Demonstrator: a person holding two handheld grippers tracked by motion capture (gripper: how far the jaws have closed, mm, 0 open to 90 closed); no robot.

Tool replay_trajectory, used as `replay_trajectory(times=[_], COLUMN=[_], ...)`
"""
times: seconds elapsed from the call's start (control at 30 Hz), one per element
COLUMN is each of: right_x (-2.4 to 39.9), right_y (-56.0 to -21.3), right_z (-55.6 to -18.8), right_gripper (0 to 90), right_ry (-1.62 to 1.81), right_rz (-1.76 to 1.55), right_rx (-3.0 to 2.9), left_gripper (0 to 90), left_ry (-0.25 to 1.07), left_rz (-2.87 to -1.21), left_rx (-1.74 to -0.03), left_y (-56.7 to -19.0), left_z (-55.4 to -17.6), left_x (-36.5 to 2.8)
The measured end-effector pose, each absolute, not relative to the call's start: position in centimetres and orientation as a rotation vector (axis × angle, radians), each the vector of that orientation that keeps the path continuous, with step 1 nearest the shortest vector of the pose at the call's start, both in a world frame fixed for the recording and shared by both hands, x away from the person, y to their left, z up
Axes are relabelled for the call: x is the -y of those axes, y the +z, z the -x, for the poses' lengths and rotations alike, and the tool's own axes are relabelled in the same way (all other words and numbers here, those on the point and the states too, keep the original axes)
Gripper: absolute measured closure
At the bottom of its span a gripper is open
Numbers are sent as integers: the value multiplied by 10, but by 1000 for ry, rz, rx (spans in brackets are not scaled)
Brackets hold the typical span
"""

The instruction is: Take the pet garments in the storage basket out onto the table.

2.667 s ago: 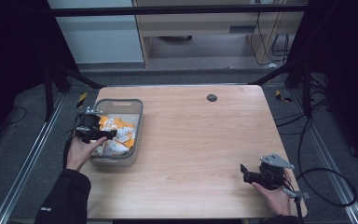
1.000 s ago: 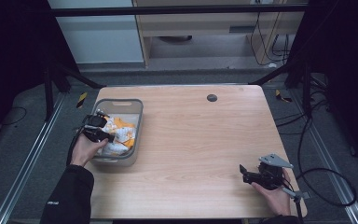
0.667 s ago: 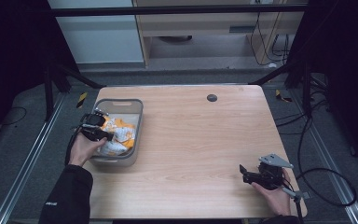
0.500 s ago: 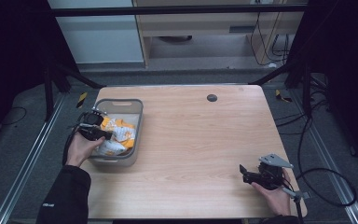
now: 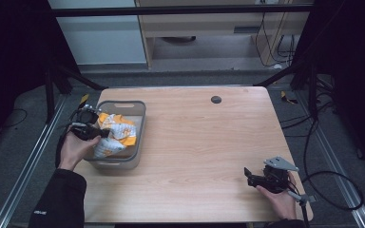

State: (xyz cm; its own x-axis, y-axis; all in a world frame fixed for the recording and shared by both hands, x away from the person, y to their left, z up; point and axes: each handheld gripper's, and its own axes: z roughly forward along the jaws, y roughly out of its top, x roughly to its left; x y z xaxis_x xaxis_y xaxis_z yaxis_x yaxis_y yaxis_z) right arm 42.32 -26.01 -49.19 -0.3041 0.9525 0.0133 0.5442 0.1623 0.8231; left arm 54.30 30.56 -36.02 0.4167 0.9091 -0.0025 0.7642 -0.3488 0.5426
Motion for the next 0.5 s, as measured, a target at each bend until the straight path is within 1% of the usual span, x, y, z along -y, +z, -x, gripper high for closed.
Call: replay_trajectory(times=[0.5], right_x=[260], right_y=[-492], right_z=[-423], right_gripper=[85], right_ry=[1021], right_rz=[-1406], right_rx=[-1921], left_gripper=[797], left_ry=[470], left_rz=[-2204], left_rx=[-1345], left_y=[-331], left_z=[-530], left_x=[-299])
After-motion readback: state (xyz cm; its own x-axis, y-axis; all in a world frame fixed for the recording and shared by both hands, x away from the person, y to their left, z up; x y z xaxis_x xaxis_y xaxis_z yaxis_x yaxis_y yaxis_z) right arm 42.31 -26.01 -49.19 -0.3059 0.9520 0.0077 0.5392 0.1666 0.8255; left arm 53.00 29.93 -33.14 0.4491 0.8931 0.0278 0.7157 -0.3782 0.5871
